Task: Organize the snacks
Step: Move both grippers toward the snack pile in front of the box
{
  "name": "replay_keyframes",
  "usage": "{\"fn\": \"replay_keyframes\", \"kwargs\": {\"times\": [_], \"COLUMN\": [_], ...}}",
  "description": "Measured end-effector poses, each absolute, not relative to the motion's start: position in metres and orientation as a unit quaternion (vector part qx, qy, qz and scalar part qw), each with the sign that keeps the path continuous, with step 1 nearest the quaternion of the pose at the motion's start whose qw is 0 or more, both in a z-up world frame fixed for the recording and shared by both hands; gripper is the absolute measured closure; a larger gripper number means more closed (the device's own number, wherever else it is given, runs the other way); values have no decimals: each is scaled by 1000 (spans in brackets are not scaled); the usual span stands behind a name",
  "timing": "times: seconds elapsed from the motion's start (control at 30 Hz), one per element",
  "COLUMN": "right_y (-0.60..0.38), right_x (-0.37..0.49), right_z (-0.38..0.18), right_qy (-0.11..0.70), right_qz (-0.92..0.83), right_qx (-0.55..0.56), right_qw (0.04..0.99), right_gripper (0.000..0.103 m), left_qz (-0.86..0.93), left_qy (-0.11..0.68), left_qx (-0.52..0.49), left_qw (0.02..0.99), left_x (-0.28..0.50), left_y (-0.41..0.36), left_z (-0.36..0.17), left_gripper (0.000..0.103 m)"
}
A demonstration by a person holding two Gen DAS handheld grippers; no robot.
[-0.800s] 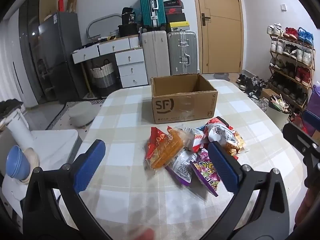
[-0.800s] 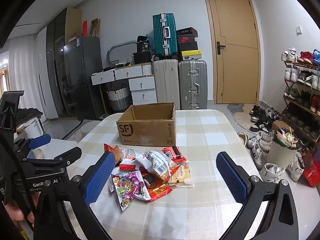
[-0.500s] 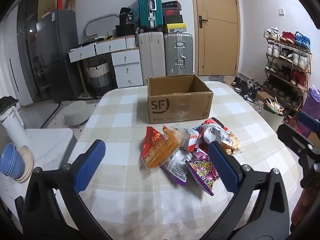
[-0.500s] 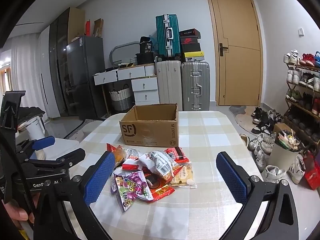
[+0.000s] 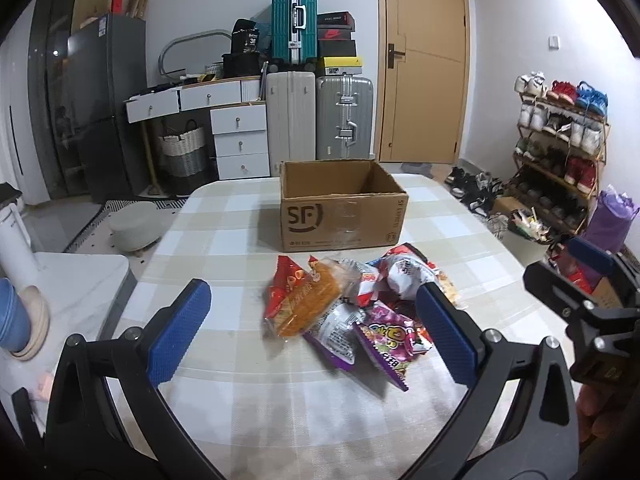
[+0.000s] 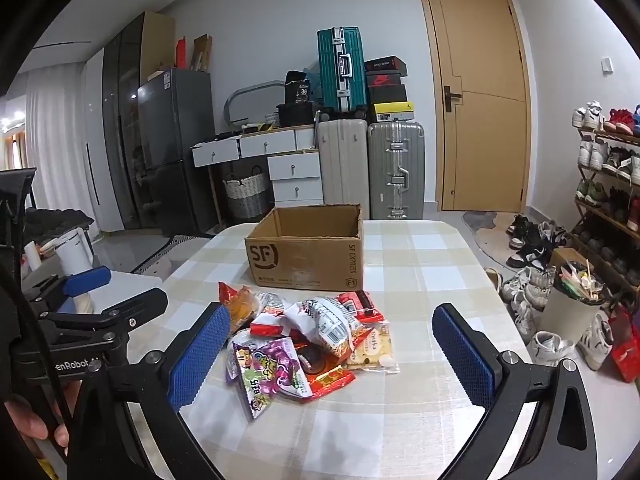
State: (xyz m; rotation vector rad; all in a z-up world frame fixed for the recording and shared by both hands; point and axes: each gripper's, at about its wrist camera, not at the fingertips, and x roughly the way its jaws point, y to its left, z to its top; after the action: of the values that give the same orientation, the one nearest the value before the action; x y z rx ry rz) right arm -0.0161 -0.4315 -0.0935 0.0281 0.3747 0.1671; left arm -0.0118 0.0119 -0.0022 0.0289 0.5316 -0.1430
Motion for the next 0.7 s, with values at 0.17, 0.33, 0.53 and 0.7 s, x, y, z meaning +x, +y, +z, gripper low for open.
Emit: {"fn": "replay_keyframes", "kwargs": {"times": [0.17,0.33,0.53,0.7], "right_y": [-432,-432,-432,-433], "right_x": [-15,-15,-14,-11], "right_z": [-94,-95,-97,-101], "right_qy": [190,191,194,200], "right_qz": [90,91,91,95], "right_qx": [19,19,21,26], "right_qw": [978,977,977,975], "right_gripper": [0,0,0,0], "left_qz": [-66,-64,-62,-62], "left_qy": [261,266,267,270], "left_qx": [16,14,13,14], "left_qw": [963,962,962,961], "left_x": [-12,-12,-12,-11], "left_y": [12,13,13,13], "left_z": [-3,-5,-6,-8], "left_gripper": [1,1,1,1]}}
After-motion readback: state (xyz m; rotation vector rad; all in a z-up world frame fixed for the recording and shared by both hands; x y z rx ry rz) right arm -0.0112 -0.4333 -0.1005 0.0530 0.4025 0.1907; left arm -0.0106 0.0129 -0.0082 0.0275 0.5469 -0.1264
